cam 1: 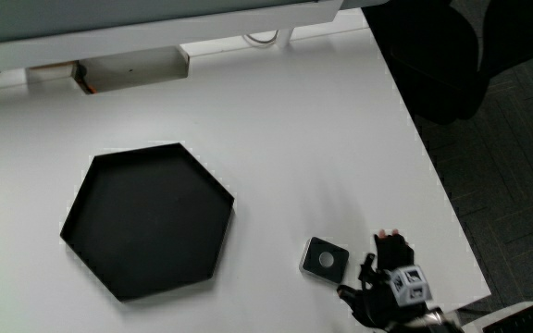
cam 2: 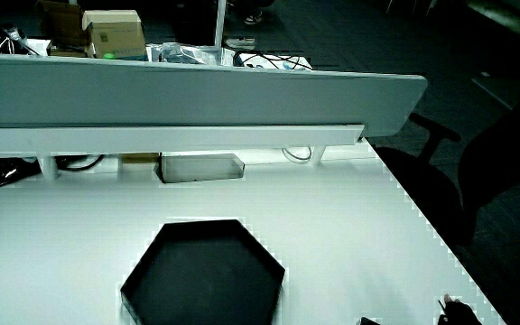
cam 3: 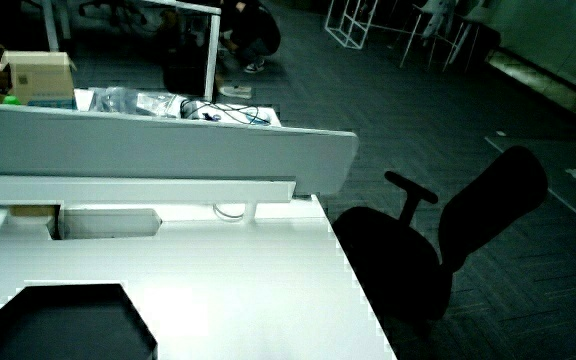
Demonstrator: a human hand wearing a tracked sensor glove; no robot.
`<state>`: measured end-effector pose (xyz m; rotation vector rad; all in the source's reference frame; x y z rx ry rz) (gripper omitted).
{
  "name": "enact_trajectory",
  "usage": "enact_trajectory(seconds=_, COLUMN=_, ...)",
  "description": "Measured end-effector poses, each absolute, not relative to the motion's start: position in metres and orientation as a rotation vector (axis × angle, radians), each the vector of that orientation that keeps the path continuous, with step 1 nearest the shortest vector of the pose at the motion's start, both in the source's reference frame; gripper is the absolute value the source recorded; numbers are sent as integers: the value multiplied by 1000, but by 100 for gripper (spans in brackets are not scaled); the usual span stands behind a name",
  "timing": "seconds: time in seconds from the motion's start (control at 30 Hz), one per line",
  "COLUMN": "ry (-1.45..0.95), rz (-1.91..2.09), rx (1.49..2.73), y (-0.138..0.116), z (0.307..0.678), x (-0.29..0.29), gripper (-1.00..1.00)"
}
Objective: Pick speaker from desk
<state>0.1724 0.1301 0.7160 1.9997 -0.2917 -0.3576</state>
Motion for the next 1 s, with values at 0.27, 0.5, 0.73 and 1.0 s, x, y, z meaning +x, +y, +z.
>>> enact_trajectory(seconds=0.27, ry=-269, rz=-483, rx=1926, y=122, z=726, x=171, gripper=0)
enact_trajectory(seconds=0.5, ry=-257, rz=-527, rx=1968, y=133, z=728, x=179, gripper=43)
enact_trajectory(seconds=0.73, ry=-283, rz=-578, rx=2073, y=141, z=720, x=179, gripper=93)
enact_trajectory(seconds=1.0, ry=-297, rz=-476, rx=2278, y=125, z=683, x=181, gripper=100)
